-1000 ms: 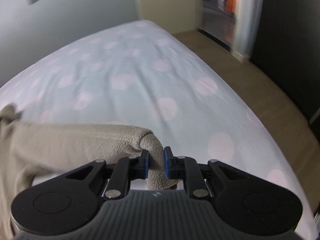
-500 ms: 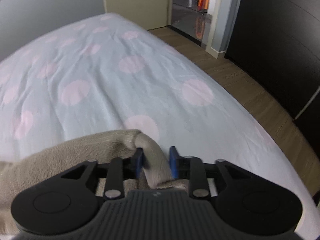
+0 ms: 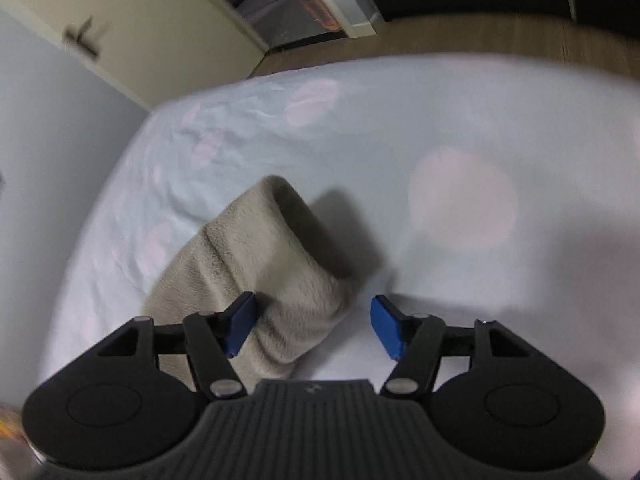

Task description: Fold clothes

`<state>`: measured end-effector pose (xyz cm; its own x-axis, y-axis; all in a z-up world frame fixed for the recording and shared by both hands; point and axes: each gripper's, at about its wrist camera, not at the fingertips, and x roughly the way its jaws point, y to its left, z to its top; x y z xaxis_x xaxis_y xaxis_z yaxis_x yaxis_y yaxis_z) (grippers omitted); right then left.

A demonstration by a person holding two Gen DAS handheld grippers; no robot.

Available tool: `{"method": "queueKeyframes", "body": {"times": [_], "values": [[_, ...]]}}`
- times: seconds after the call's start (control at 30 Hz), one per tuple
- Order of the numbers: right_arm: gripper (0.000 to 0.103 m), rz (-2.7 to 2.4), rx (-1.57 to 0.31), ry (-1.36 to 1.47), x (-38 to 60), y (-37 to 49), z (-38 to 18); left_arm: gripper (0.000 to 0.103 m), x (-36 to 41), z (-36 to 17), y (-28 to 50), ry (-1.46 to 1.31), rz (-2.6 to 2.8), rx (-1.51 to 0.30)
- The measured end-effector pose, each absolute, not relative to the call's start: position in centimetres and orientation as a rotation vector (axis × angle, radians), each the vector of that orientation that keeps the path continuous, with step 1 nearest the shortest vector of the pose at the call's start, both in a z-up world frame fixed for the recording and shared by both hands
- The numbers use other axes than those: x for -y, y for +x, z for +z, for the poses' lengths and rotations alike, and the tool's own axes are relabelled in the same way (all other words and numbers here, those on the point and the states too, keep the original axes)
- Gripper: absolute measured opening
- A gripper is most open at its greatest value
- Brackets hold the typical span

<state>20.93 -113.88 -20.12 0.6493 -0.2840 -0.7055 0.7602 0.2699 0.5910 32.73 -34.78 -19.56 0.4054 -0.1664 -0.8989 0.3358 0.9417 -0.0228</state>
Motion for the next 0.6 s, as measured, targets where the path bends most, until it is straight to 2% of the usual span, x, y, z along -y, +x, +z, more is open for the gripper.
{"method": "queueKeyframes", "body": {"times": [0.03,0.07,0.17,0.33,0.43,0.53,0.6], "values": [[0.043,-0.751,-0.514,1.067,113.5,21.0,-19.8,0.043,34.6,-19.2,32.6,0.168,-0.314,-1.106],[0.026,-0.755,-0.507,1.05,113.1,21.2,-19.5,0.043,34.5,-18.8,32.5,0.168,-0.313,-1.1],[0.021,-0.779,-0.536,0.92,111.7,21.8,-16.6,0.043,34.5,-17.6,32.3,0.173,-0.317,-1.072],[0.02,-0.8,-0.598,0.766,110.5,20.5,-11.7,0.043,34.9,-16.7,32.3,0.154,-0.324,-1.036],[0.02,-0.83,-0.687,0.765,110.8,18.9,-14.2,0.043,35.2,-16.7,31.7,0.158,-0.337,-1.035],[0.021,-0.828,-0.662,0.788,110.4,17.6,-17.4,0.043,34.8,-16.2,31.9,0.166,-0.345,-1.035],[0.033,-0.858,-0.661,0.787,109.9,17.4,-18.0,0.043,33.9,-15.1,32.3,0.16,-0.342,-1.024]]}}
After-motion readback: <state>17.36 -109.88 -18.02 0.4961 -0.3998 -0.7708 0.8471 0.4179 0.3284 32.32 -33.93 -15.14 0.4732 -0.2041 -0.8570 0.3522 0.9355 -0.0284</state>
